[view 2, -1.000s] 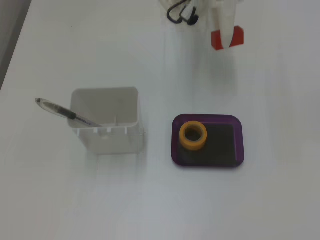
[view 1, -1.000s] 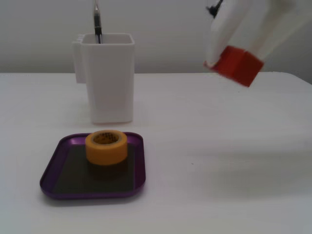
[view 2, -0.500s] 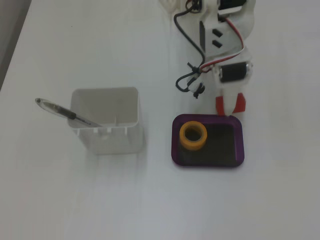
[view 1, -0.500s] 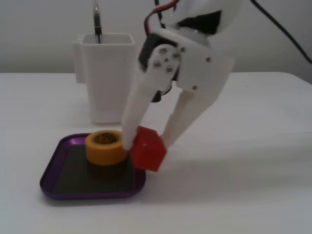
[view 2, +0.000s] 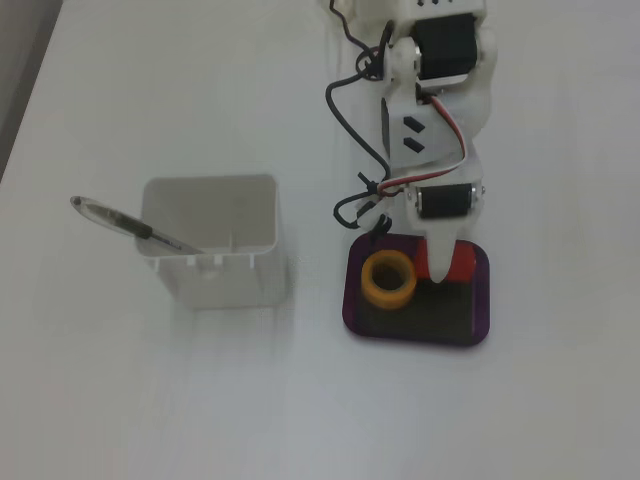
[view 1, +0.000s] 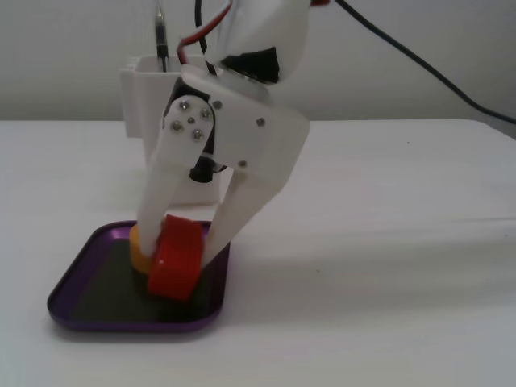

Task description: Pick up the red cube and place it in the box.

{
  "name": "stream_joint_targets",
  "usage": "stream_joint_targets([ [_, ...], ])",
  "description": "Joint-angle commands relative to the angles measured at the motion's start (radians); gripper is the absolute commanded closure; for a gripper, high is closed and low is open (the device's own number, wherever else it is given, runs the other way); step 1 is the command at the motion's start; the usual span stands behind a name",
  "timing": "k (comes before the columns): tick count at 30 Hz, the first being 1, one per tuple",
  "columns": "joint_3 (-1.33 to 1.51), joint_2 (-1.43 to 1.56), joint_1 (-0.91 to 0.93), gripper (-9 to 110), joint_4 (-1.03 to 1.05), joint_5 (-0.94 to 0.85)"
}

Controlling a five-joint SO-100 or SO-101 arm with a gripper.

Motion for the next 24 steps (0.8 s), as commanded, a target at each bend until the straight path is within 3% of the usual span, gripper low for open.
stream_joint_targets([
  [1, -0.040, 0.015, 0.003, 102, 0.000, 0.000],
  [24, -0.072, 0.003, -0.081, 102, 0.008, -0.002],
])
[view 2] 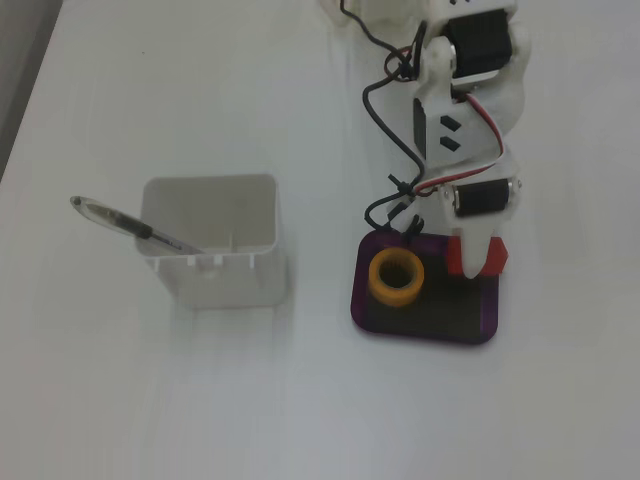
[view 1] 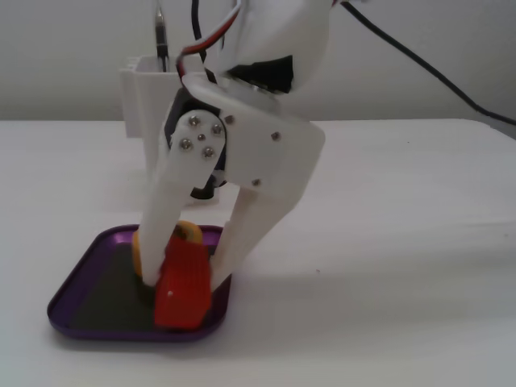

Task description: Pick up the red cube and place it in the box.

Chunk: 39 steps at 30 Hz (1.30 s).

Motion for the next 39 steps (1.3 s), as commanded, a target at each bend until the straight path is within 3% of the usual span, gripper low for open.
stream_joint_targets([
  [1, -0.049, 0.014, 0.002, 102, 0.000, -0.002],
  [15, -0.032, 0.012, 0.011, 101, 0.002, -0.011],
  [25, -0.035, 0.026, 0.049, 82, 0.091, -0.002],
  [31, -0.149, 0.086, 0.048, 79, 0.316, -0.002],
  [39, -0.308, 0.453, 0.046, 77, 0.673, -0.012],
])
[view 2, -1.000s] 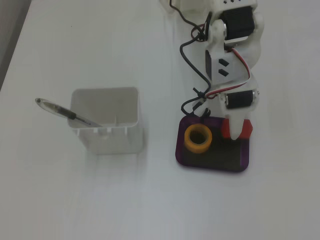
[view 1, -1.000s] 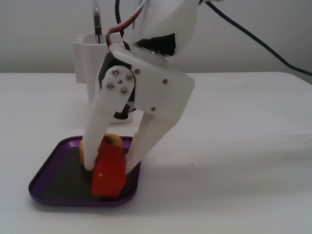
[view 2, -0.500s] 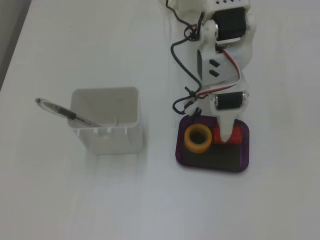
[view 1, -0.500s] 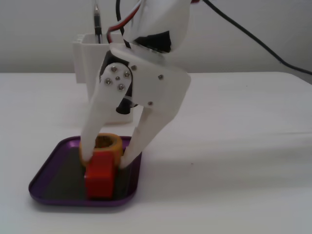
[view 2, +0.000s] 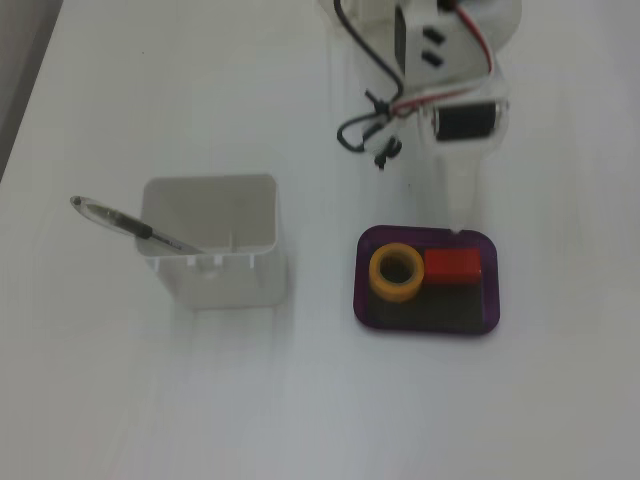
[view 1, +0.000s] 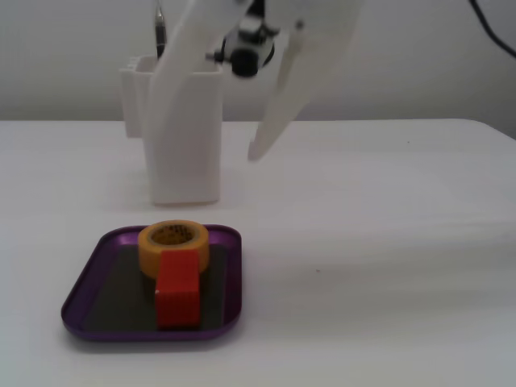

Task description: Pick up the red cube and place it in the box.

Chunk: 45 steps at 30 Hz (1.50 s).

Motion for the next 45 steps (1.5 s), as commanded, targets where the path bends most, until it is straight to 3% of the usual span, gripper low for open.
stream_joint_targets([
  [1, -0.064, 0.272, -0.003, 77, 0.124, -0.008],
  [5, 0.031, 0.476, 0.002, 78, 0.230, -0.008],
  [10, 0.393, 0.755, 0.069, 78, 0.236, -0.009],
  [18, 1.147, 1.279, 0.158, 78, -0.034, -0.011],
  [26, 1.681, 1.763, 0.164, 78, -0.215, -0.005],
  [34, 1.893, 2.005, 0.166, 78, -0.207, -0.003],
  [40, 1.973, 2.017, 0.164, 78, -0.221, 0.000],
  [45, 1.970, 2.017, 0.164, 90, -0.219, -0.002],
])
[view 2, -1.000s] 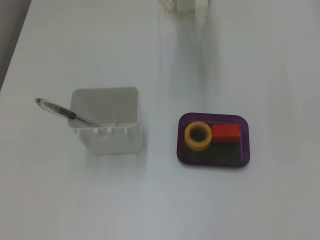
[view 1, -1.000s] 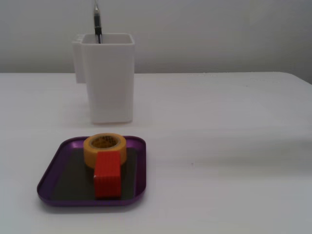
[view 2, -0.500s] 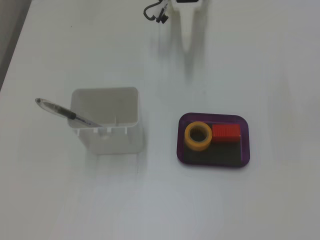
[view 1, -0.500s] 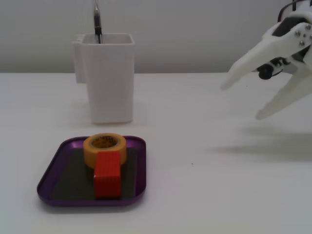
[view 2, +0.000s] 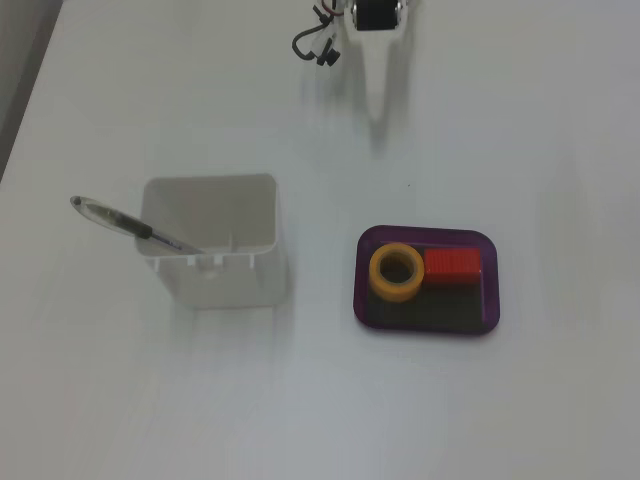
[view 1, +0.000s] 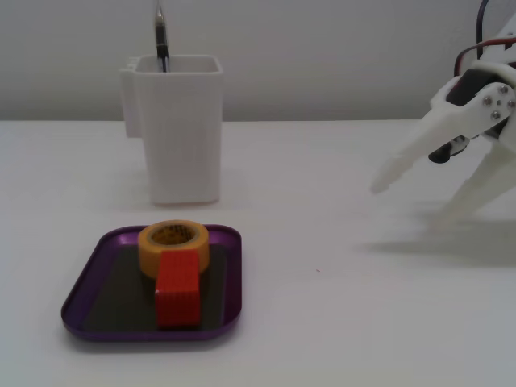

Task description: Pick up the red cube and place it in the box.

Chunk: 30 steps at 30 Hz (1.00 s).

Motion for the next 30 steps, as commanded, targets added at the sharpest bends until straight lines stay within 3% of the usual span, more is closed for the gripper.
stream_joint_targets([
  [1, 0.009, 0.092, 0.005, 94, -0.011, 0.002],
  [3, 0.009, 0.092, 0.005, 103, -0.011, 0.002],
  [30, 0.009, 0.092, 0.003, 100, -0.012, 0.009],
])
